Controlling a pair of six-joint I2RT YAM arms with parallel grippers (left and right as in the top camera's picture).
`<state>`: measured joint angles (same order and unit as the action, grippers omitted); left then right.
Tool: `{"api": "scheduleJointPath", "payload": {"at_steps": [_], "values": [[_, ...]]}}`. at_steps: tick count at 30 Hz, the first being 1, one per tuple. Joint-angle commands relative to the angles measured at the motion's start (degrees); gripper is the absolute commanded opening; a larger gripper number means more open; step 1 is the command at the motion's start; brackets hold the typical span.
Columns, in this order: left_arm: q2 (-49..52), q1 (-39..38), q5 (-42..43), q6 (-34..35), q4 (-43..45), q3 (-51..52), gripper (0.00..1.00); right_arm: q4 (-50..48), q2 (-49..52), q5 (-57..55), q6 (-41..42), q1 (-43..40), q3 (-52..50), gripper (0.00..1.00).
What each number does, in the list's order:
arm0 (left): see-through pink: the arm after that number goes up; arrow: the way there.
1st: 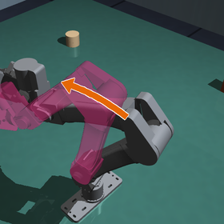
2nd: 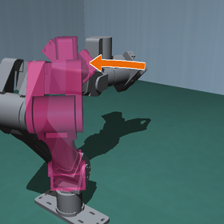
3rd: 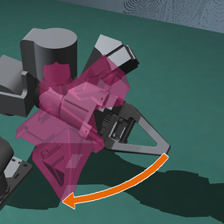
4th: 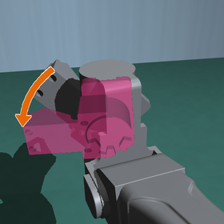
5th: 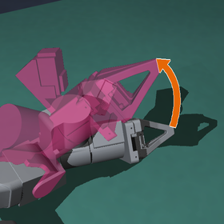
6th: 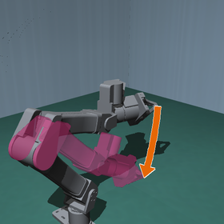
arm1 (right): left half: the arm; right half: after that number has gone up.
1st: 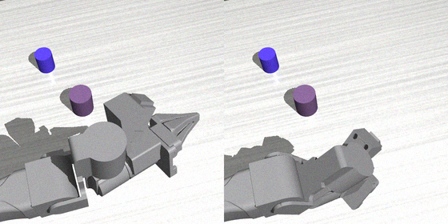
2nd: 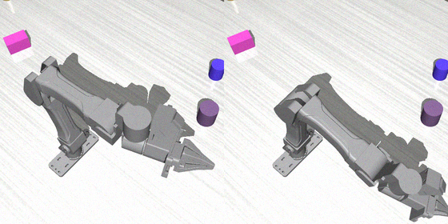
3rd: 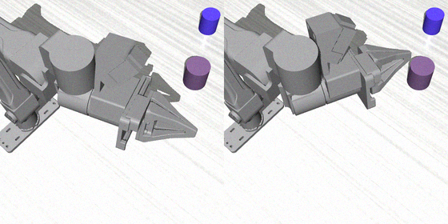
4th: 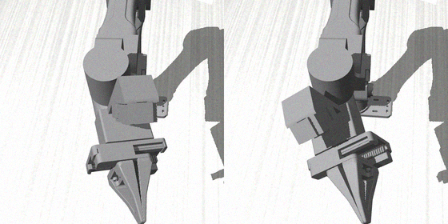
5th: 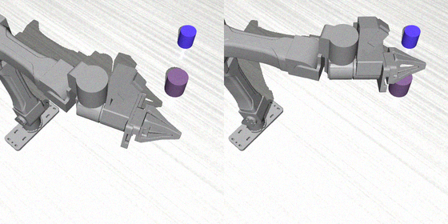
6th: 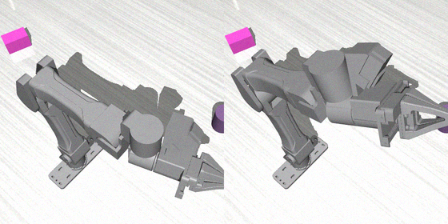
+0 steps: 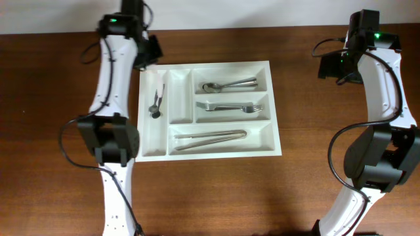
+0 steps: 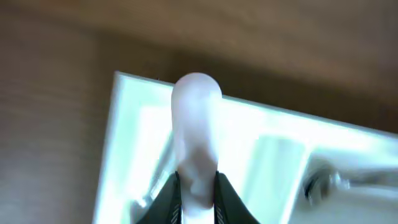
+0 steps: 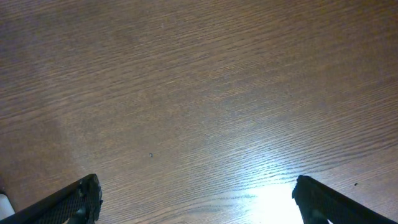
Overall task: Pack container
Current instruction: 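Carry the white plastic utensil into the tray's left compartment and release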
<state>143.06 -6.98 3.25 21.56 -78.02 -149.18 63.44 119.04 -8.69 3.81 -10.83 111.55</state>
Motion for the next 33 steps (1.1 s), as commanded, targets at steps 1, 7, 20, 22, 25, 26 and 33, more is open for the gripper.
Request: {"api": "scheduleJointPath", "payload": {"at_steps": [1,7,20,22,25,26,33], "values": [[0.28,-3.02,-0.09,-2.29,-2.34,-1.51,0.02,0.02,-1.14,0.11,-0.39,0.31,0.52,0.99],[0.28,-7.74,-5.22,-2.97,-7.39,-1.51,0.02,0.02,-1.14,0.11,-0.39,0.31,0.52,0.99],[0.5,-10.45,-12.09,-5.84,-6.36,2.12,0.02,0.02,-1.14,0.11,-0.39,0.31,0.52,0.99],[0.5,-10.49,-12.04,-5.81,-5.53,2.97,0.07,0.02,-1.14,0.11,-0.39,0.31,0.52,0.99],[0.5,-10.51,-11.39,-5.81,-4.68,4.22,0.15,0.02,-1.14,0.11,-0.39,0.31,0.52,0.99],[0.5,-10.51,-10.97,-5.81,-4.31,4.72,0.2,0.02,-1.14,0.11,-0.39,0.31,0.52,0.99],[0.5,-10.51,-10.12,-5.81,-2.93,5.22,0.44,0.02,-1.14,0.11,-0.39,0.31,0.52,0.99]]}}
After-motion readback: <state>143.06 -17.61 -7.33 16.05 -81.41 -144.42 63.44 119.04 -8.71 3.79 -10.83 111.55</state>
